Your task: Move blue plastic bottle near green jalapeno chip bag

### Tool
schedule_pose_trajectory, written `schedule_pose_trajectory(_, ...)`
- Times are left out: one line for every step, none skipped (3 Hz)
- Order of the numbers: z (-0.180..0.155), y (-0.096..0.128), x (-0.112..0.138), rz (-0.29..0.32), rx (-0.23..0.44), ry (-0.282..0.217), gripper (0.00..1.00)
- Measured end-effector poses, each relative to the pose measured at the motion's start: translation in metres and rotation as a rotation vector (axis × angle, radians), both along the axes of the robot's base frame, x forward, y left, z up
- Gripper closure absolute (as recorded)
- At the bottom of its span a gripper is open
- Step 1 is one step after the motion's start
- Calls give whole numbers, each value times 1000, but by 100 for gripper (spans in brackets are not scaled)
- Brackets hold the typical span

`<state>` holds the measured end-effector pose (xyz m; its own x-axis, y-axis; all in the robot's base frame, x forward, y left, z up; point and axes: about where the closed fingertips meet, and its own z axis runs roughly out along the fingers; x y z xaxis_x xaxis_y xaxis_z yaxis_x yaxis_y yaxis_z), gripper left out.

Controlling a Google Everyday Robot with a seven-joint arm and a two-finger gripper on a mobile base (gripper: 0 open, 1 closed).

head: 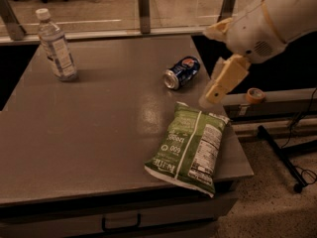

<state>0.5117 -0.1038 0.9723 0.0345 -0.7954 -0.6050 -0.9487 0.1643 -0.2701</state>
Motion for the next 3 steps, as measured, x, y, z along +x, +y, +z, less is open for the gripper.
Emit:
schedule_pose_trajectory(5, 56, 24, 68, 179, 9, 0)
schedule_pose_trajectory(16, 108, 31, 172, 308, 34, 0)
schedule_pose_trajectory(16, 108, 31, 172, 308, 34, 0)
